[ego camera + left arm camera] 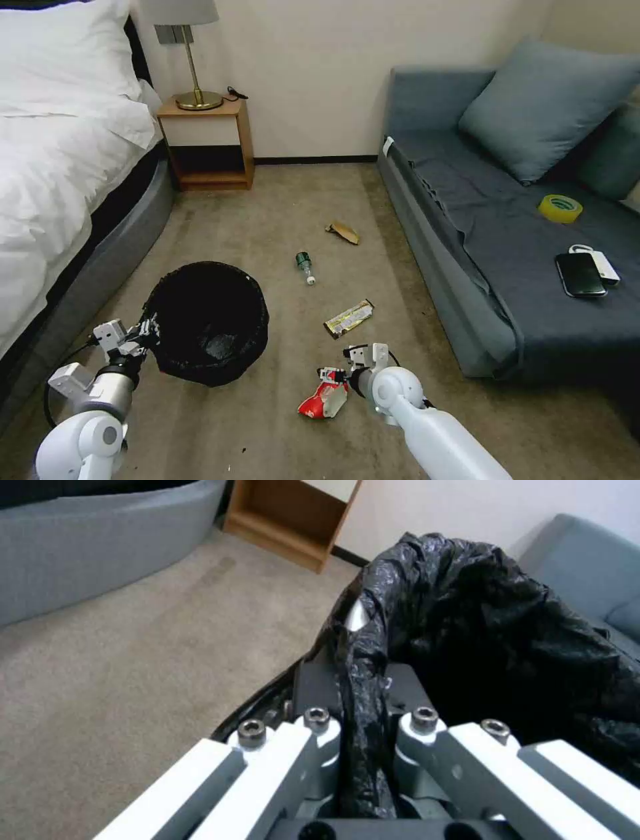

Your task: Pick up the trash bin, then pick up the garbage on the floor and place it into the trash bin.

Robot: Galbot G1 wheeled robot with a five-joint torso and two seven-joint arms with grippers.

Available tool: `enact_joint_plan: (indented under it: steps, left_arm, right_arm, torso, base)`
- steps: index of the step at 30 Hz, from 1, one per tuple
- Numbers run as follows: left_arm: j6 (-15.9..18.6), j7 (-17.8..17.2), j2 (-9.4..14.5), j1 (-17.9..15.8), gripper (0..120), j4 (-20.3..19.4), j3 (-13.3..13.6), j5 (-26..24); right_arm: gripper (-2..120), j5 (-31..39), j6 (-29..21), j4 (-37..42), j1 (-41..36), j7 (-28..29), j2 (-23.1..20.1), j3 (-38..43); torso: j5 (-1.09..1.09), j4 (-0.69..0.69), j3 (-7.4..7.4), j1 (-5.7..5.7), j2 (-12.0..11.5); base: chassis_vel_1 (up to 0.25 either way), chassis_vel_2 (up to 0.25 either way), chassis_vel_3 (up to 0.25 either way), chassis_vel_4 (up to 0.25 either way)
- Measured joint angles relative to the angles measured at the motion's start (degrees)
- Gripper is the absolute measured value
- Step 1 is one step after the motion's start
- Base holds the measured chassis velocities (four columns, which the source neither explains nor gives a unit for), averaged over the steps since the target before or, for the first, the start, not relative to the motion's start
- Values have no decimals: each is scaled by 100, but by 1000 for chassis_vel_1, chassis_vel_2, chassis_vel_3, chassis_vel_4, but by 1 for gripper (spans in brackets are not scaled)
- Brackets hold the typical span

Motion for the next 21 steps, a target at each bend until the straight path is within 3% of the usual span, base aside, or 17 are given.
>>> enact_joint_plan:
  steps: [21]
  left_arm:
    - [-64,78,63,30,5,191,-58,-54]
  right_arm:
    - [100,-770,-13,-255,-266,-376,300,64]
  torso:
    - [1,0,0,0,0]
  base:
    - [0,0,0,0]
